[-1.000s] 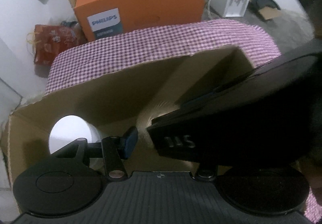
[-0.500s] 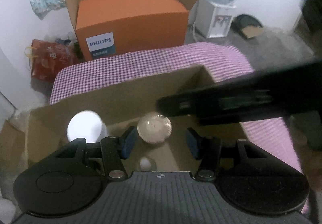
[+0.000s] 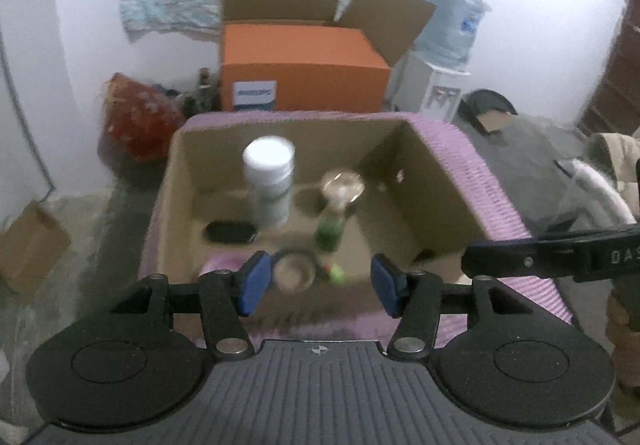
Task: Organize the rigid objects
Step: 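Lower the jar into the box and open the right gripper, then grasp the white plug charger with the right gripper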
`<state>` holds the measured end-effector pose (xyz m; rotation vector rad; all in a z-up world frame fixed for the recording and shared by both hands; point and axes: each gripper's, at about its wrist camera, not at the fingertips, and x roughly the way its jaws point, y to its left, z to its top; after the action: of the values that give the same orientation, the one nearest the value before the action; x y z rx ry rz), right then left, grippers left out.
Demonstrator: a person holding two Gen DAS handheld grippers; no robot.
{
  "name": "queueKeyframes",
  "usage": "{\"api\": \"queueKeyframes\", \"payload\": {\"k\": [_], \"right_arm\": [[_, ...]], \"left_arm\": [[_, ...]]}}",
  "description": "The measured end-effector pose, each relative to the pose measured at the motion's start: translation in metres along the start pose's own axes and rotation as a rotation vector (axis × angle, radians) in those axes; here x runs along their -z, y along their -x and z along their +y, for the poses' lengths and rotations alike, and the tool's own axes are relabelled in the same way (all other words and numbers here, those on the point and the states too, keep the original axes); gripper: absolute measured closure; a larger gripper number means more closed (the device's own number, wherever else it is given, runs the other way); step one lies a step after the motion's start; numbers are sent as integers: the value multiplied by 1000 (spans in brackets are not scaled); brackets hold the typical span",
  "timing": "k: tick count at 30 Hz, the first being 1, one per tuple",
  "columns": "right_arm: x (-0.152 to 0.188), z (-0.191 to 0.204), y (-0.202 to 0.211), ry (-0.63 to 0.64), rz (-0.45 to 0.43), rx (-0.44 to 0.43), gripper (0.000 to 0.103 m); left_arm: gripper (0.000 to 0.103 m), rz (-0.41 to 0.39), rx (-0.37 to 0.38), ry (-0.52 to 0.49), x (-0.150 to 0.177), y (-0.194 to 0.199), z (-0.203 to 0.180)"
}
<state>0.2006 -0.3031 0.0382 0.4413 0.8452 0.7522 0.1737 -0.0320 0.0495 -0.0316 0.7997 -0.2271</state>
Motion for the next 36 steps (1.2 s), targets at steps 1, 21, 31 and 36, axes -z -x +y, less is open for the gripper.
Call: {"api": "queueKeyframes", "payload": {"k": [1,21,31,36], "right_arm": [[9,1,-5,-14,13,-8,61],[58,11,-127,-105,251,60,61],[58,20,-163,-62,316,109,61],[60,22,-175,-35,333,142,61]], "left_arm": [[46,-4,-9,10,9,2,3],[43,8,-129,-56,105,-60,-2],[54,28,-152,-30,112,-76,4],[63,42,-142,-4,113,-80,8]]}}
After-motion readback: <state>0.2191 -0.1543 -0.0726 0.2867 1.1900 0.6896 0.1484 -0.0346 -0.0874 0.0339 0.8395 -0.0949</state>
